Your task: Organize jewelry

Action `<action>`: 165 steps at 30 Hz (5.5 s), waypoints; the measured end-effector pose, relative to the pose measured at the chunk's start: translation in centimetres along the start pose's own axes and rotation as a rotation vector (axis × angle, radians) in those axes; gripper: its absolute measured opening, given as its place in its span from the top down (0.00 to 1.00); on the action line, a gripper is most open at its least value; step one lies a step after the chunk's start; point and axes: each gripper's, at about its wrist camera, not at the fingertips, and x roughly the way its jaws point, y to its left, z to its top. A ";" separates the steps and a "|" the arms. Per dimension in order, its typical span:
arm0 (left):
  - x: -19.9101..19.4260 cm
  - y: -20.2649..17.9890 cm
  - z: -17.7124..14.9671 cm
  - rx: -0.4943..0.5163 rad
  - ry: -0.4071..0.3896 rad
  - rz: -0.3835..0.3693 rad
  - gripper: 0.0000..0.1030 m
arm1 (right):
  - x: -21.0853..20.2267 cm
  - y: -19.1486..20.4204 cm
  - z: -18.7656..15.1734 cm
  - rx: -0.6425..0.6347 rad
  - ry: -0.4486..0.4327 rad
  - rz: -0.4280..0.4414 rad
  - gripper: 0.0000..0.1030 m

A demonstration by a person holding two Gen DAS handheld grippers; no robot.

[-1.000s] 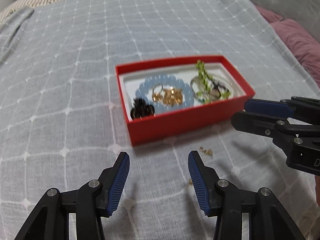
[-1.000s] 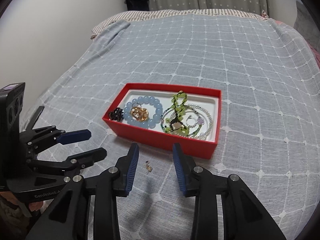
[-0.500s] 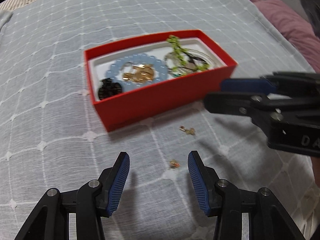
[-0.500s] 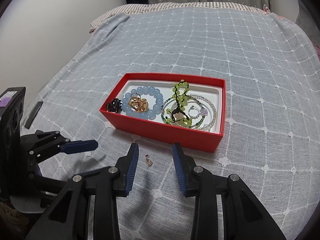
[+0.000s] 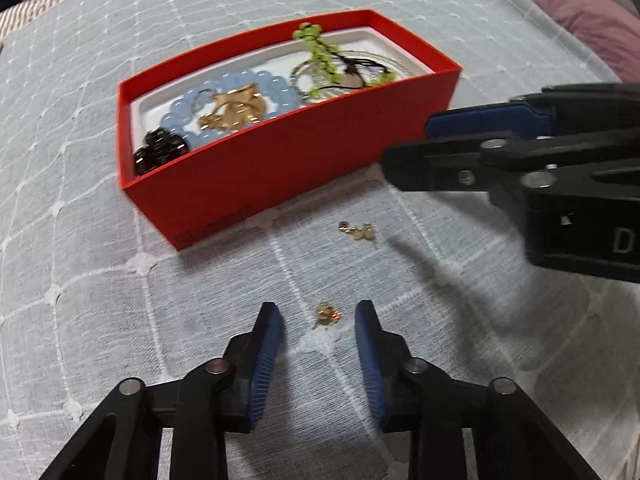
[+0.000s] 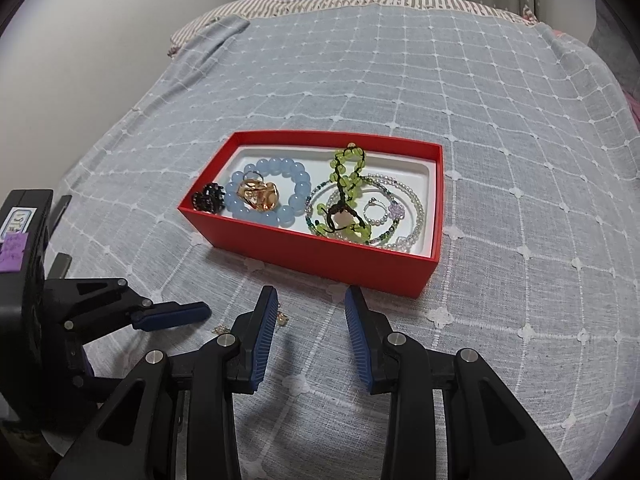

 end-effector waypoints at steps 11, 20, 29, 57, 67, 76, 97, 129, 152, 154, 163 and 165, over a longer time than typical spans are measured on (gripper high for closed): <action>0.2 0.0 0.4 -0.010 -0.002 -0.021 0.98 | 0.8 0.6 -0.4 -0.037 0.026 0.020 0.64; -2.0 4.2 0.8 -0.156 -0.061 -0.040 0.98 | 2.3 2.5 -1.5 -0.112 0.056 0.061 0.64; -3.3 5.7 1.0 -0.198 -0.107 -0.014 0.98 | 3.8 3.6 -2.0 -0.161 0.057 0.012 0.66; -4.6 5.9 1.3 -0.200 -0.162 -0.035 0.98 | 1.7 3.6 -1.1 -0.133 0.033 0.014 0.91; -5.2 5.8 1.4 -0.200 -0.183 -0.034 0.98 | -0.1 2.7 -0.7 -0.105 0.010 0.044 0.91; -5.8 5.5 1.5 -0.201 -0.210 -0.047 0.98 | -2.1 2.8 0.0 -0.093 -0.029 0.072 0.91; -6.1 4.9 4.7 -0.212 -0.258 -0.081 0.98 | -5.0 -0.2 2.7 0.001 -0.139 0.075 0.91; -0.6 8.0 9.0 -0.362 -0.194 -0.208 0.98 | -2.2 -4.6 5.2 0.134 -0.135 0.095 0.90; -5.2 5.6 5.2 -0.295 -0.256 0.173 0.61 | -6.0 -0.3 1.4 -0.006 -0.150 0.004 0.72; -5.8 5.4 4.9 -0.298 -0.266 0.187 0.53 | -6.6 0.1 1.1 -0.014 -0.156 0.001 0.69; -7.5 4.9 1.5 -0.374 -0.262 0.206 0.37 | -7.6 0.7 -0.5 0.032 -0.126 -0.007 0.58; -7.8 4.9 0.6 -0.394 -0.263 0.213 0.34 | -7.9 1.0 -0.9 0.034 -0.129 -0.015 0.56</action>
